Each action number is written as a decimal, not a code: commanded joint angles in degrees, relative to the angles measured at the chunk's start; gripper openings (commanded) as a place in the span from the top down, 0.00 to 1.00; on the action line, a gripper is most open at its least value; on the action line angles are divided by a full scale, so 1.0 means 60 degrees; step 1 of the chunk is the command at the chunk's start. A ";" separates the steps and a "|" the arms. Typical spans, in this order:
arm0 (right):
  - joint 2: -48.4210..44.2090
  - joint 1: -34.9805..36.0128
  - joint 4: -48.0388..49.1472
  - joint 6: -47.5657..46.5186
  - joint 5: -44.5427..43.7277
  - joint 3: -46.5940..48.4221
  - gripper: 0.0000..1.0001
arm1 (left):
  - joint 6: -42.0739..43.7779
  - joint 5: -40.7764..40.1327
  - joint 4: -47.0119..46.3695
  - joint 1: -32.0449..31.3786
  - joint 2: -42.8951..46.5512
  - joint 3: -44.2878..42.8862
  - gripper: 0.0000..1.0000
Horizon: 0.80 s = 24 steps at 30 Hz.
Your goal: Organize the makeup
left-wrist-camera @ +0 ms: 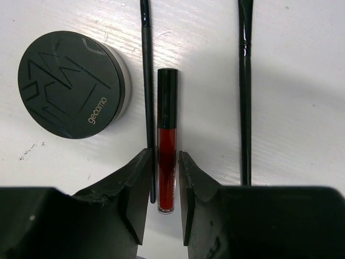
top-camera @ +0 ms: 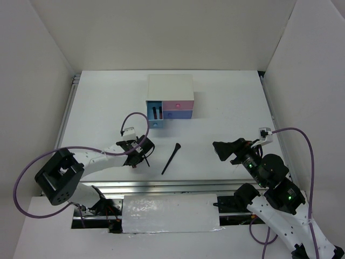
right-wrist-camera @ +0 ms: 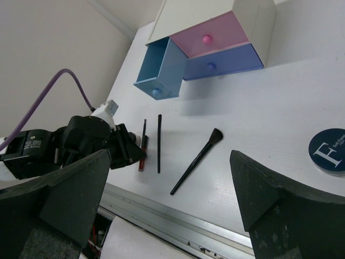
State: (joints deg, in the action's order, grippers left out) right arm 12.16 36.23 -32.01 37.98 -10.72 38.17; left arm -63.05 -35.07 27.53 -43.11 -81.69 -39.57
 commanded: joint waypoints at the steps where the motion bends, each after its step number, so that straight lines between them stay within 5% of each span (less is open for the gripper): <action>1: -0.0064 0.0041 0.0369 -0.0104 -0.0074 -0.0034 0.00 | -0.0112 -0.0292 0.0406 -0.0153 -0.0038 -0.0377 0.61; 24: -0.0006 0.0041 0.0354 -0.0133 -0.0030 0.0025 0.00 | 0.0049 -0.0103 -0.0208 -0.0227 -0.0608 -0.0348 0.62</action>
State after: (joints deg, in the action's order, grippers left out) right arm 12.16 36.23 -32.01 37.85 -10.70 38.17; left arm -63.05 -35.90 27.62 -44.21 -84.23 -41.15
